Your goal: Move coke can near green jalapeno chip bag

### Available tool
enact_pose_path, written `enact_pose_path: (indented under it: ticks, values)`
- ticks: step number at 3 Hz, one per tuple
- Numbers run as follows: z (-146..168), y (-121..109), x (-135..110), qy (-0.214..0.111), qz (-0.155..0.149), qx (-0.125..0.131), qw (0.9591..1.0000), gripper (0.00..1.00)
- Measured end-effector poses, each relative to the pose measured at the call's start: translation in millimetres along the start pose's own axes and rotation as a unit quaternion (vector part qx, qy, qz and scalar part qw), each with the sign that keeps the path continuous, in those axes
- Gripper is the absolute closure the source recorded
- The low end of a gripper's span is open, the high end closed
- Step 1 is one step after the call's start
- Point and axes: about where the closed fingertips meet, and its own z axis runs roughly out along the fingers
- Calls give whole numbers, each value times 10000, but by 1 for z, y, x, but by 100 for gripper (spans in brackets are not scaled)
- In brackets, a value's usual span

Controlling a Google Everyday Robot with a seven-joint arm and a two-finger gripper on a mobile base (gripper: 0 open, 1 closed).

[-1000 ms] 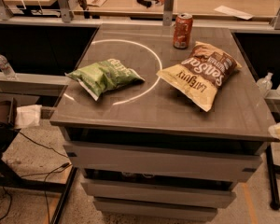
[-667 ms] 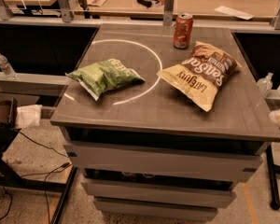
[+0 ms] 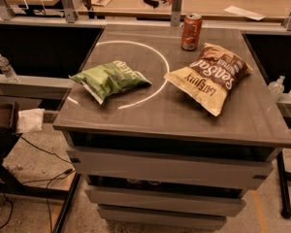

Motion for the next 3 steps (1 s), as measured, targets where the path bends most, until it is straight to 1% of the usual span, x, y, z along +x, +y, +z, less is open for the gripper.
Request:
enact_pose_path:
  ticks: [1,2,3]
  values:
    - [0,0,0,0,0,0,10000,0]
    - [10,10,-9,-38,13,-92,10000,0]
    - [30,33,-29,-30,151,-395,9991,0]
